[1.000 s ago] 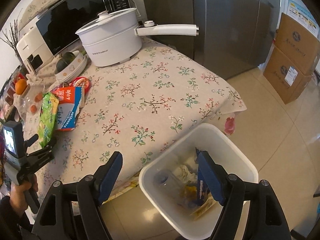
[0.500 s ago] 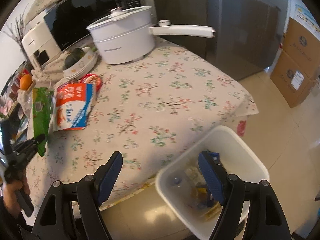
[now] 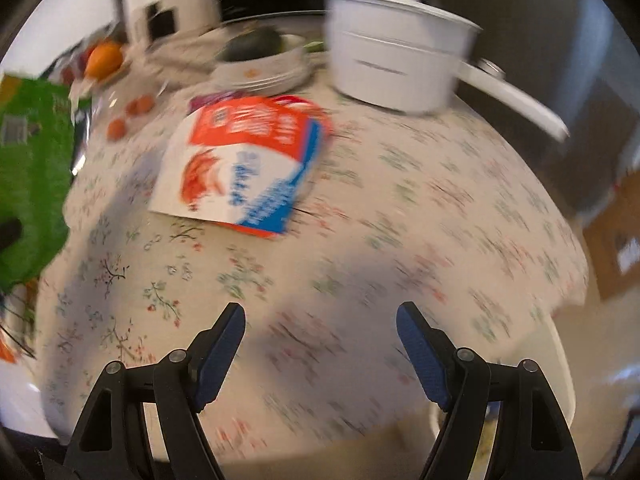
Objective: Collect trash
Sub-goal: 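Grasp the green onion-ring snack bag with the left gripper, then grasp the red-and-white snack bag with the right gripper while the left holds the green bag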
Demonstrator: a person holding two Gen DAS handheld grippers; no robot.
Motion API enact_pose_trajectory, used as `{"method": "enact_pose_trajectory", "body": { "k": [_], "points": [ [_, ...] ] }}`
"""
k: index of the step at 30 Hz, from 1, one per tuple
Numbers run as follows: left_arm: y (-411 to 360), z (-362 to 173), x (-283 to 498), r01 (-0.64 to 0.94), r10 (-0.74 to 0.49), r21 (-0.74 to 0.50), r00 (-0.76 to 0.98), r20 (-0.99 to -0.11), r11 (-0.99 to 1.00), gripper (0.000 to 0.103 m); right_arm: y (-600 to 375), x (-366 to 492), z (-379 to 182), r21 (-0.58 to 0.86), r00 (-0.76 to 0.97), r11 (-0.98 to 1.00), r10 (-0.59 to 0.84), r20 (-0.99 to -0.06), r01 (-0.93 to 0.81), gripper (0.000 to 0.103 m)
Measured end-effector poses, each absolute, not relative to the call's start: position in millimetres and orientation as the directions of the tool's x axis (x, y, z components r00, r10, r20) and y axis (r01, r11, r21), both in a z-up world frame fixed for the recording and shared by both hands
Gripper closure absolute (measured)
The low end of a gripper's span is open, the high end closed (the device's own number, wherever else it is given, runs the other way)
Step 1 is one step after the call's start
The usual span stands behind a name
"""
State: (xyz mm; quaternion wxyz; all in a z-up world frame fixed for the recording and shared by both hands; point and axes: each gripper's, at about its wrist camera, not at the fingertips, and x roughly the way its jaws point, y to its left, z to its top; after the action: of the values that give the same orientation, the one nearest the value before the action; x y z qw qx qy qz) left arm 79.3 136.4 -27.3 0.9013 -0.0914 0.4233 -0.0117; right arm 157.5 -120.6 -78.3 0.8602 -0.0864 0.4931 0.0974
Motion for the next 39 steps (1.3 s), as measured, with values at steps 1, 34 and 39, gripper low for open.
{"method": "enact_pose_trajectory", "body": {
  "k": [1,34,39],
  "points": [
    [142,-29,77,-0.064,-0.099,-0.181,0.638,-0.764,0.981,0.091,-112,160,-82,-0.072,0.504,0.962,0.074,-0.861,-0.265,0.023],
    [154,-26,75,-0.058,-0.191,-0.291,0.63,-0.753,0.955,0.091,-73,185,-26,-0.252,0.7,0.902,0.074,-0.711,-0.351,0.101],
    [143,-23,74,-0.028,-0.219,-0.302,0.627,-0.748,0.953,0.091,-113,168,0,-0.133,0.668,0.938,0.124,-0.734,-0.32,0.102]
  ]
}}
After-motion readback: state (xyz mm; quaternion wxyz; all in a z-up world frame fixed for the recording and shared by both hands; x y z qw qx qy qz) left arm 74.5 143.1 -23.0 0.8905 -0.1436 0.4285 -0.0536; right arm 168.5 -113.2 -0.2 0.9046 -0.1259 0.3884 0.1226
